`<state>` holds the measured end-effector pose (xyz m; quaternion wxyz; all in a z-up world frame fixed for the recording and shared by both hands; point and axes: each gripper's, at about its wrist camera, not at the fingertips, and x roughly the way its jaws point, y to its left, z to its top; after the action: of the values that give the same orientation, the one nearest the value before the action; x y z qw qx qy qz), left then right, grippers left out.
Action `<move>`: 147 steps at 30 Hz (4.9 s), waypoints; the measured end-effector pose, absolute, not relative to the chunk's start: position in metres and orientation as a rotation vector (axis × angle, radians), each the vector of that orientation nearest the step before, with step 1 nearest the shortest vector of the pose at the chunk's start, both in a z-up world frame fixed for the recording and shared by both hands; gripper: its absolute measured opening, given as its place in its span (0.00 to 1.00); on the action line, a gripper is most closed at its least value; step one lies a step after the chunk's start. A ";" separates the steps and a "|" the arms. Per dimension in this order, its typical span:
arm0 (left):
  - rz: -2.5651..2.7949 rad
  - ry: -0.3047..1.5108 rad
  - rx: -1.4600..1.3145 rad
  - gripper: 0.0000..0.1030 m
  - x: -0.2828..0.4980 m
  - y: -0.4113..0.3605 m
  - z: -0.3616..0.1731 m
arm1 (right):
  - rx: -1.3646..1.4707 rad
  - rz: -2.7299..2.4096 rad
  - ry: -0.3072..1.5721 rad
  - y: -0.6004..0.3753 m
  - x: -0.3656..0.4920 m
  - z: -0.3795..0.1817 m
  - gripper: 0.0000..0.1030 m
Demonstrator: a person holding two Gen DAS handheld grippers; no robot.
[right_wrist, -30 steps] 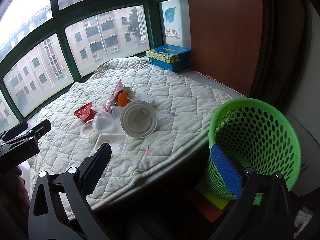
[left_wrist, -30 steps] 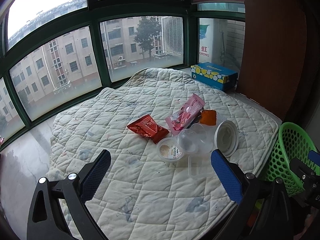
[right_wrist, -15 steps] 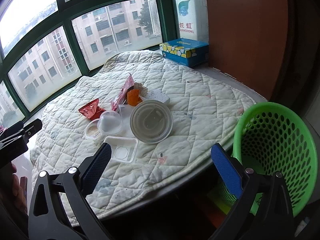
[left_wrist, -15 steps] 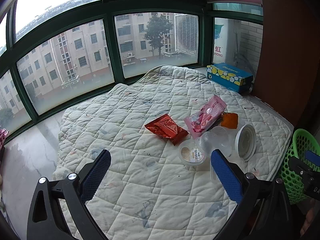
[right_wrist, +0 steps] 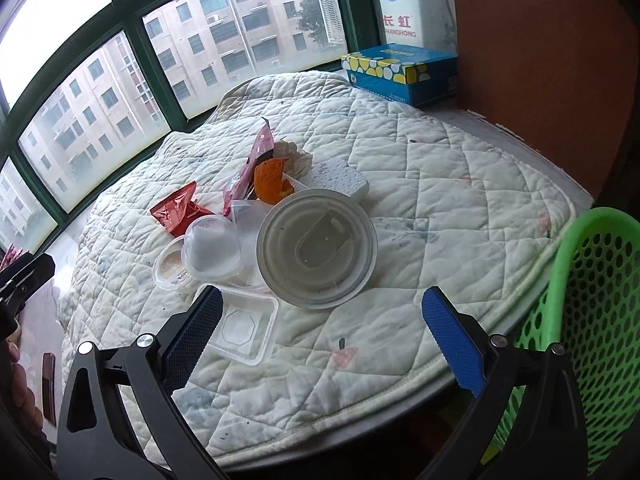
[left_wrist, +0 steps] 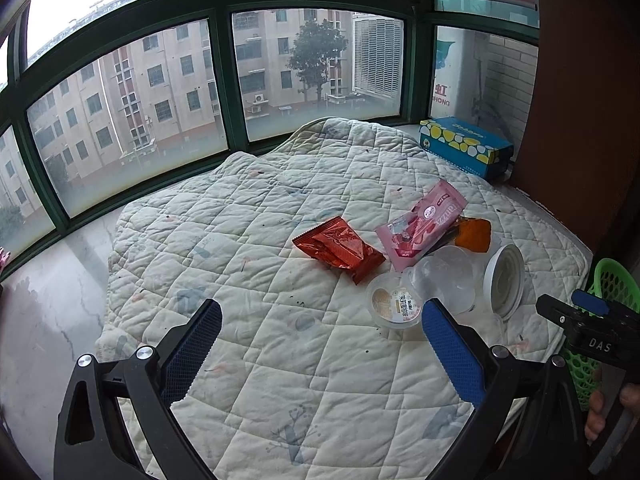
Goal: Collect trash
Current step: 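Reach to the large grey round lid and grasp it with the right tool, then drop the grey lid into the green basket while the left tool grasps the clear tray, then lower the clear tray into the green basket and open the left tool, then move the left tool back to the bed and grasp the clear round bowl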
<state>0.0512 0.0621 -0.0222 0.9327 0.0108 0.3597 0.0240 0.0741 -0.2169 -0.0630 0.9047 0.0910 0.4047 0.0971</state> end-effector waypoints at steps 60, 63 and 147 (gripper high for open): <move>-0.308 1.061 -0.065 0.07 0.116 -0.021 -0.129 | 0.298 0.073 0.709 -0.316 0.040 -0.027 0.91; -0.301 1.055 -0.073 0.06 0.112 -0.020 -0.127 | 0.308 0.029 0.707 -0.329 0.028 -0.028 0.91; -0.579 0.815 0.206 0.52 0.066 -0.187 -0.016 | 0.379 -0.181 0.610 -0.414 -0.096 -0.012 0.94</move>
<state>0.0664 -0.1871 -0.0156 0.8727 0.0984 0.3898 -0.2769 -0.0965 -0.4139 -0.0116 0.9323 0.1852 0.2980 -0.0882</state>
